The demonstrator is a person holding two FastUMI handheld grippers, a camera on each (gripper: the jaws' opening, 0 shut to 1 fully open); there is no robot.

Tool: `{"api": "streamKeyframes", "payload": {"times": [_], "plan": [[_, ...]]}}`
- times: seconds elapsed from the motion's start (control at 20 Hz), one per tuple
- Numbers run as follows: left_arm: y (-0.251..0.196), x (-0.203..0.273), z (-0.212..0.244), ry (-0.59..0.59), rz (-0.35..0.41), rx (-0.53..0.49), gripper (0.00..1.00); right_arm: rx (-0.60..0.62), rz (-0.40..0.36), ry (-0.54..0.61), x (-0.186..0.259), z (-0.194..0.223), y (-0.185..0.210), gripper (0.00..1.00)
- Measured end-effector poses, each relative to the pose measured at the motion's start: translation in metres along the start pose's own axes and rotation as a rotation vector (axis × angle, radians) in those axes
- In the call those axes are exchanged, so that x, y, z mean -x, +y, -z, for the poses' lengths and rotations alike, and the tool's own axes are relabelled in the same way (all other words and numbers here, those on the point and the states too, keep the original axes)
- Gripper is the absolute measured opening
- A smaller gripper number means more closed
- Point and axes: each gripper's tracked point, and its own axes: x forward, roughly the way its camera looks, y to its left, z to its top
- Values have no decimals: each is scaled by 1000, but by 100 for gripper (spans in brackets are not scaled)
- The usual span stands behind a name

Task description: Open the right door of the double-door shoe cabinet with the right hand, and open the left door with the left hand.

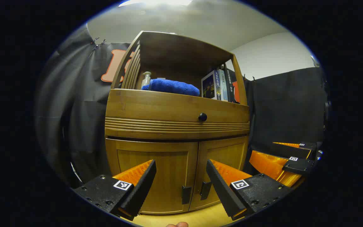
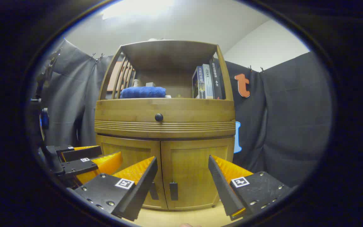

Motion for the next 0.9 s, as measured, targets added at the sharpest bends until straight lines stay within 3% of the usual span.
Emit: {"api": "streamKeyframes", "payload": {"times": [0.9], "plan": [[23,2,-1,-19,-33,-17,98,15,-2,-10,-6,-1,20,96]]}}
